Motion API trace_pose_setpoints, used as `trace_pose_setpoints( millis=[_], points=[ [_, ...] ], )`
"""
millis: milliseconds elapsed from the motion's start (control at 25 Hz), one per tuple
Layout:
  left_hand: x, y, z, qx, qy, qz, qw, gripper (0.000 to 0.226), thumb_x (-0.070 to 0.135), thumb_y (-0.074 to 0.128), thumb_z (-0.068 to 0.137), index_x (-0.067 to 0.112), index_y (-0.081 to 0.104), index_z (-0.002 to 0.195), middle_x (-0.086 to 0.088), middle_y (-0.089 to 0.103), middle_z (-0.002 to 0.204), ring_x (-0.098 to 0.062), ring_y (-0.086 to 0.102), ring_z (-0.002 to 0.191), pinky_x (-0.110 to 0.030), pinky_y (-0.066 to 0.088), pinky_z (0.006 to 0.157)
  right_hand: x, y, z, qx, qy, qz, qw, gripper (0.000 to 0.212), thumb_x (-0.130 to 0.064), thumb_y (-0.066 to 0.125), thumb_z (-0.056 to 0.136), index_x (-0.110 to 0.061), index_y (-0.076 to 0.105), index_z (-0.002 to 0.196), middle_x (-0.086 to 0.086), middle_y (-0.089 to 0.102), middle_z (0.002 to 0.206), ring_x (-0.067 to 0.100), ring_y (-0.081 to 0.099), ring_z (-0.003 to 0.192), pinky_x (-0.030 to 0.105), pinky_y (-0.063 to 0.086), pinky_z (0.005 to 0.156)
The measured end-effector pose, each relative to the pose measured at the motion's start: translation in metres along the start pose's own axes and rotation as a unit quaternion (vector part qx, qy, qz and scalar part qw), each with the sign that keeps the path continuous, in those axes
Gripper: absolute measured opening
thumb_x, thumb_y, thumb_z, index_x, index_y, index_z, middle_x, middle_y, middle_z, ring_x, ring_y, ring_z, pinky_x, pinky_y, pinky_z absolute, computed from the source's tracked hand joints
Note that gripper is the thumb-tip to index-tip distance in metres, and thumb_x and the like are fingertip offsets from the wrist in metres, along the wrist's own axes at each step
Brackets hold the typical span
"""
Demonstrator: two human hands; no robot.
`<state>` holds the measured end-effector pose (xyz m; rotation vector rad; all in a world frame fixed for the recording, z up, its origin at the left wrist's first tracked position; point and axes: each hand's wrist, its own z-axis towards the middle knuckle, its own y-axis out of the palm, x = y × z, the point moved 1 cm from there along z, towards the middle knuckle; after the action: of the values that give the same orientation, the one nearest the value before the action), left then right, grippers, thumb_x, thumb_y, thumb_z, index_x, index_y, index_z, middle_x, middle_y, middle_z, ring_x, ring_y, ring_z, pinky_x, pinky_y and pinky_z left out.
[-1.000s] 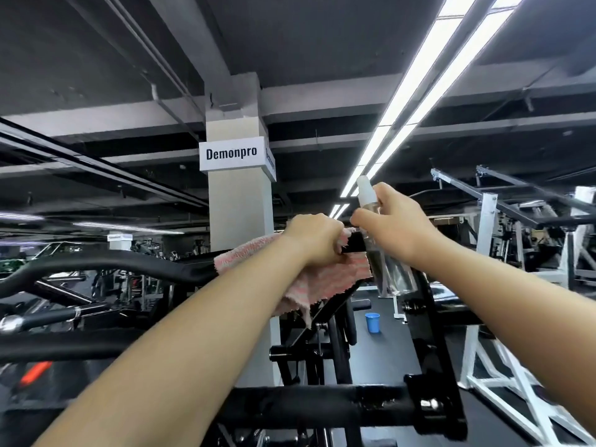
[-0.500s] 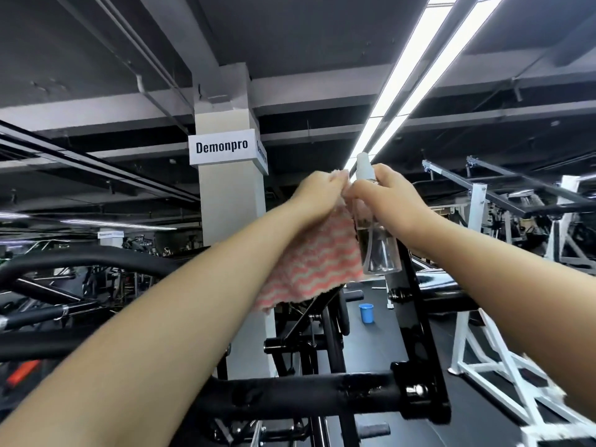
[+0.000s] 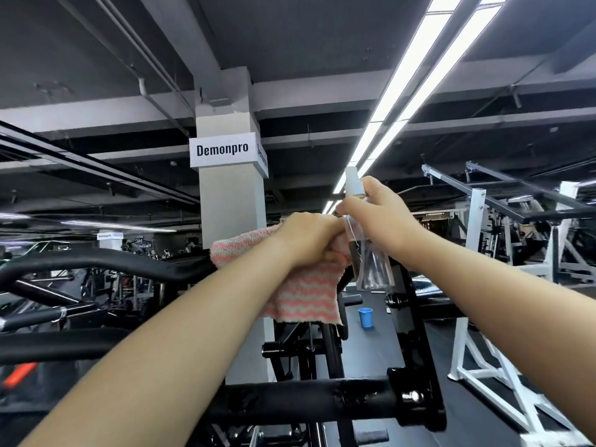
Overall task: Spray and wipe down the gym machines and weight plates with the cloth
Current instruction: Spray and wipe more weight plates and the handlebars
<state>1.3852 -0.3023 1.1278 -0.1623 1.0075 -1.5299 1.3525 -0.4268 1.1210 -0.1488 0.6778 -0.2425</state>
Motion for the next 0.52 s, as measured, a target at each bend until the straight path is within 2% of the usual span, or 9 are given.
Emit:
trace_pose_setpoints(
  millis=[120,240,360,440,520],
  points=[
    [0.001,0.012,0.007,0.030,0.004,0.119,0.992,0.027,0.021,0.041,0.093,0.013,0.054,0.116,-0.006,0.063,0.112,-0.029,0.060,0.101,-0.031,0.035,0.068,0.003,0.010,-0.003,-0.009,-0.037,-0.070,0.997,0.021,-0.021,0.058,0.081,-0.014,0.040,0.074,-0.001,0.043,0.082,0.016,0.042,0.074,0.034,0.038,0.068],
    [-0.005,0.016,0.001,0.040,0.012,0.117,0.992,0.030,0.019,0.040,0.092,0.014,0.052,0.119,-0.003,0.061,0.111,-0.027,0.061,0.100,-0.033,0.037,0.068,0.007,0.019,-0.008,-0.016,-0.069,-0.159,0.985,0.022,-0.025,0.057,0.083,-0.006,0.048,0.088,-0.001,0.045,0.095,0.017,0.045,0.085,0.028,0.037,0.072],
    [-0.020,0.017,-0.013,0.077,0.006,0.066,0.995,0.023,0.020,0.043,0.093,0.012,0.049,0.114,-0.008,0.059,0.103,-0.032,0.060,0.095,-0.039,0.042,0.068,0.008,0.020,-0.011,-0.009,-0.073,-0.195,0.978,0.023,-0.031,0.057,0.083,-0.010,0.050,0.091,-0.004,0.047,0.106,0.020,0.048,0.097,0.036,0.039,0.080],
    [-0.030,0.020,-0.021,0.147,0.067,0.063,0.985,0.017,0.018,0.042,0.090,0.011,0.046,0.105,-0.012,0.059,0.084,-0.034,0.063,0.073,-0.039,0.046,0.055,0.006,0.020,-0.011,-0.016,-0.069,-0.207,0.976,0.020,-0.032,0.055,0.084,-0.014,0.047,0.084,-0.006,0.045,0.103,0.019,0.048,0.097,0.034,0.035,0.077],
    [-0.039,0.026,-0.027,0.177,0.117,0.062,0.975,0.018,0.023,0.039,0.079,0.015,0.038,0.095,-0.011,0.053,0.063,-0.029,0.056,0.046,-0.030,0.040,0.038,0.003,0.021,-0.011,-0.025,-0.071,-0.213,0.974,0.021,-0.033,0.055,0.084,-0.016,0.045,0.082,-0.005,0.044,0.102,0.020,0.047,0.096,0.034,0.035,0.077]
  ],
)
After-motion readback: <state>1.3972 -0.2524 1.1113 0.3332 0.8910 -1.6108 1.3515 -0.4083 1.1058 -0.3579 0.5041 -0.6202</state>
